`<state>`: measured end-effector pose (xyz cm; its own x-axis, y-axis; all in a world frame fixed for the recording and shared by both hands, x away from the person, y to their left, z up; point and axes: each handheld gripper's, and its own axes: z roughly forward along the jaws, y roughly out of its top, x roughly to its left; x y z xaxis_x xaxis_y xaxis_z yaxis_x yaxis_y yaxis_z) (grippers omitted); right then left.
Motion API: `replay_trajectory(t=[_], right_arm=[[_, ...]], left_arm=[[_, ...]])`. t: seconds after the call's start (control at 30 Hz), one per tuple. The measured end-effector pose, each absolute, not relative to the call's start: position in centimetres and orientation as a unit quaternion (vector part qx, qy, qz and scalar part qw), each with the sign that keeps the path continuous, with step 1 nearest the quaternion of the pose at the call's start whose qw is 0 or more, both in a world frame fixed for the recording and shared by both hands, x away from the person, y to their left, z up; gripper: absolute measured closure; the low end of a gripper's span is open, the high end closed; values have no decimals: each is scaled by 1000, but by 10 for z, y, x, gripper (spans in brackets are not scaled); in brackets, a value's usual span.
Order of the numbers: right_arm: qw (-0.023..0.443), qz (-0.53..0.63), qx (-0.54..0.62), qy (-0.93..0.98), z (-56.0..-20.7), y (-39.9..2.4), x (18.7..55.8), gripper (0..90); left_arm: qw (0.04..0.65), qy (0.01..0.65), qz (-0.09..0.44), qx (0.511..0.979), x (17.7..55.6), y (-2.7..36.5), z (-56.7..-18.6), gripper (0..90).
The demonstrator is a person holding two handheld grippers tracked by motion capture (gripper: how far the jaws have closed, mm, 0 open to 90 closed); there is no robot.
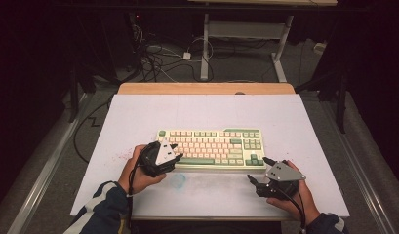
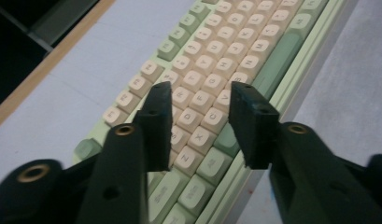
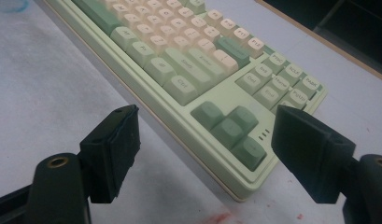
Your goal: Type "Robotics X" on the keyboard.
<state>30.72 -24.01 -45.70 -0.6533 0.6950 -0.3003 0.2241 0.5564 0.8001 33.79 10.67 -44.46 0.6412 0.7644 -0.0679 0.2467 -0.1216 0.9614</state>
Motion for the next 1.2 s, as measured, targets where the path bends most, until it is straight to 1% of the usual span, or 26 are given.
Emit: replay_trajectory(t=[0.07,0.17,0.3,0.43,0.57,0.8,0.97,1.1,1.2], right_arm=[[310,380,278,826,-457,-240,308,241],[307,381,281,825,-457,-240,309,241],[307,383,279,826,-457,-238,310,242],[305,385,278,826,-456,-236,313,242],[302,386,275,827,-457,-233,315,241],[304,388,269,828,-455,-228,319,255],[300,396,263,827,-452,-226,321,337],[285,405,253,831,-447,-221,325,376],[278,408,252,832,-442,-218,330,453]], left_arm=[[556,358,244,709,336,111,-447,428],[553,364,250,706,332,119,-451,322],[559,366,253,699,326,129,-454,236],[564,375,259,689,320,142,-455,210],[558,390,265,683,317,153,-460,205],[542,406,272,684,310,169,-468,198],[535,411,273,686,307,174,-472,199],[526,414,273,691,305,178,-475,198],[521,415,273,694,306,179,-476,199]])
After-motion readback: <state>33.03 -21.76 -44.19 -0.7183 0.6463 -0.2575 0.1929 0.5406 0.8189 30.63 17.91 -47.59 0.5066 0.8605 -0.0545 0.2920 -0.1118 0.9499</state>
